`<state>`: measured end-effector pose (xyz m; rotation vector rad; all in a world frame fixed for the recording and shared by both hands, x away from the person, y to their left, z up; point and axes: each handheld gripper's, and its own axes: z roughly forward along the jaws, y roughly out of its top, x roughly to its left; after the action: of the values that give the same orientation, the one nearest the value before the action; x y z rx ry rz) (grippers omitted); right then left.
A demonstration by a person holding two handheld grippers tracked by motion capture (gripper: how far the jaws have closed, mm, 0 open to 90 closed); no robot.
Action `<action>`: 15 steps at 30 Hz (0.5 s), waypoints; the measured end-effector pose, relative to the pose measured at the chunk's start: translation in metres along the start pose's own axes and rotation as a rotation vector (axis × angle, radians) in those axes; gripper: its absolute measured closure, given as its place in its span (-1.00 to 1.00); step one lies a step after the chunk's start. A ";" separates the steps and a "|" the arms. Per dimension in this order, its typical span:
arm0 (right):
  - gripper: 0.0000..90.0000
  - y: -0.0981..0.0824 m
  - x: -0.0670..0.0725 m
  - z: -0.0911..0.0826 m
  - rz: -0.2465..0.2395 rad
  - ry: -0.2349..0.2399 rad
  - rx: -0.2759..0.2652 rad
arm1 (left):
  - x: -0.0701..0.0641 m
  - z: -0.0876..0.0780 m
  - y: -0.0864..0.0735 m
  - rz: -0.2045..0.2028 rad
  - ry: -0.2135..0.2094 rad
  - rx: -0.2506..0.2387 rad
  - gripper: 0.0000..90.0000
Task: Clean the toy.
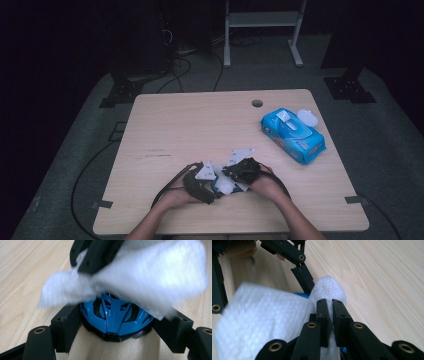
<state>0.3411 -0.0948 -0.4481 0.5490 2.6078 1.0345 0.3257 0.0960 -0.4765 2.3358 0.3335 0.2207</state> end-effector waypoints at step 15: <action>0.87 -0.009 -0.014 -0.006 0.049 -0.035 0.020 | 0.000 0.000 0.000 -0.002 0.001 -0.001 -0.44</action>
<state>0.3487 -0.1106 -0.4491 0.6333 2.5887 1.0051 0.3257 0.0957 -0.4766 2.3338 0.3368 0.2214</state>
